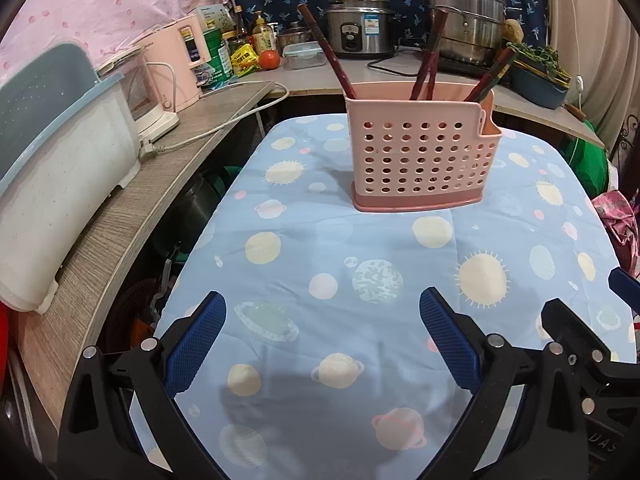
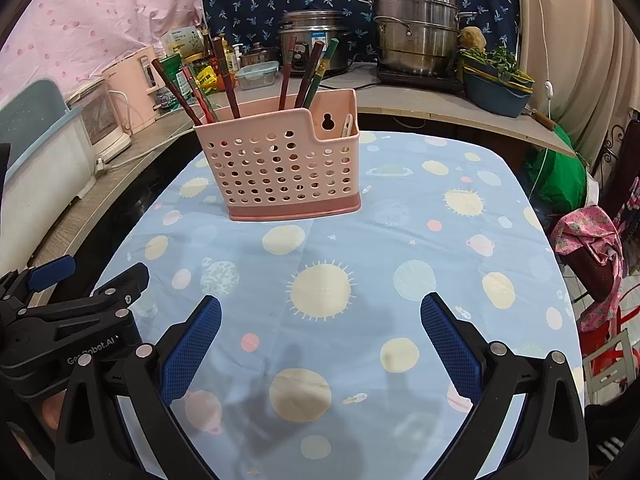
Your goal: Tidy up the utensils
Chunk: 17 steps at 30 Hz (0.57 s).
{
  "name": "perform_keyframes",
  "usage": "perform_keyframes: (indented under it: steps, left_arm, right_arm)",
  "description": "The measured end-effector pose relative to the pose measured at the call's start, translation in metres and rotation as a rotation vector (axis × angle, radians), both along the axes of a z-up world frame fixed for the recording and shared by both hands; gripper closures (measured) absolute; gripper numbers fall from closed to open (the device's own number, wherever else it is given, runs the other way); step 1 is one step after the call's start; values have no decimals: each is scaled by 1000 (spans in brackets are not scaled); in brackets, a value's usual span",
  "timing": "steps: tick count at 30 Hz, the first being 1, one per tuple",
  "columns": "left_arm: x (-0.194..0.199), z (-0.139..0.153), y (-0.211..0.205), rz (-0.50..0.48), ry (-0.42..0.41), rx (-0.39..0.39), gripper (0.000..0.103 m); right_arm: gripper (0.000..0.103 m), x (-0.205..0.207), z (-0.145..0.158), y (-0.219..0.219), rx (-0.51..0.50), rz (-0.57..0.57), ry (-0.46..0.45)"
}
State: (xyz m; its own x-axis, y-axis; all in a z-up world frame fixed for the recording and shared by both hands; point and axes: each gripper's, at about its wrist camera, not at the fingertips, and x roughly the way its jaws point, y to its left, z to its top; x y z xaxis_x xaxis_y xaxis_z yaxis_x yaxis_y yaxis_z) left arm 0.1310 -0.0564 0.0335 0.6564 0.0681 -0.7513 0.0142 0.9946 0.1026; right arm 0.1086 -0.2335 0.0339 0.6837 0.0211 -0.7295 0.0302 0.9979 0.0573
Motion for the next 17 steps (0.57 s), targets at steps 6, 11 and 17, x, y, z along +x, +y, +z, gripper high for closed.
perform_keyframes:
  steps: [6,11,17]
  left_arm:
    - [1,0,1,4,-4,3,10]
    - [1,1,0,-10,-7,4,10]
    - [3,3,0,-13,-13,-4,10]
  right_arm:
    - [7,1,-2,-3,-1,-12,4]
    - [7,2,-1,-5,0,-17,2]
    - [7,2,-1,-5,-2,-18,0]
